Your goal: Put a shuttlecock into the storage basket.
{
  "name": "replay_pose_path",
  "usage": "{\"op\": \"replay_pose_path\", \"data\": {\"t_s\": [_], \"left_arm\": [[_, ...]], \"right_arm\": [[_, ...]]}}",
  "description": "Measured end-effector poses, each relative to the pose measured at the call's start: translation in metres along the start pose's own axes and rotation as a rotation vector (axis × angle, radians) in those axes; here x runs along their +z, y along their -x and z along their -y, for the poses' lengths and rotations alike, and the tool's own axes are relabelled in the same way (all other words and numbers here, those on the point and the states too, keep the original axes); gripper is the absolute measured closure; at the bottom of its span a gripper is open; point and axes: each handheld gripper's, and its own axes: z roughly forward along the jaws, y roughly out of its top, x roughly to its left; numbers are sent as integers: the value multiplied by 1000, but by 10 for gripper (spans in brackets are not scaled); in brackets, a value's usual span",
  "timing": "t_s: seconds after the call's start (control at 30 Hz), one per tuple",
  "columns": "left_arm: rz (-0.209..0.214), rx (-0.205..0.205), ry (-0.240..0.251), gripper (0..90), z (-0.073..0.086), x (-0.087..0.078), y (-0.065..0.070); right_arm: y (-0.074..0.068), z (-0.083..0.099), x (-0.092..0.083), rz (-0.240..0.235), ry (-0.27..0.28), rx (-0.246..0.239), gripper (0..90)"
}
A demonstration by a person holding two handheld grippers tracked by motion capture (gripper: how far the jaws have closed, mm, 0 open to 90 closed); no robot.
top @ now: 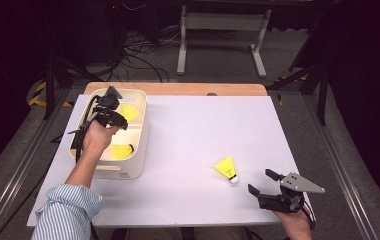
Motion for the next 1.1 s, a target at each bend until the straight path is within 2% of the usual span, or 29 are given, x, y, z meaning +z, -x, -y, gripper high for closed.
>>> {"op": "replay_pose_path", "data": {"t_s": [0.07,0.17,0.37,0.43,0.67,0.87,1.1], "left_arm": [[-1,1,-2,600,0,0,-1],[-5,-1,3,485,1,-1,-1],[-13,-4,26,391,3,-7,-1],[-12,-9,32,382,4,-10,-1],[-17,12,65,336,5,-20,3],[-25,28,83,325,6,-27,7],[-14,34,88,329,6,-31,9]], "right_arm": [[0,0,0,-1,0,1,155],[0,0,0,-1,0,1,154],[0,0,0,-1,0,5,154],[0,0,0,0,1,5,153],[1,0,0,2,2,15,153],[2,0,-1,1,6,21,153],[2,0,0,-3,3,22,147]]}}
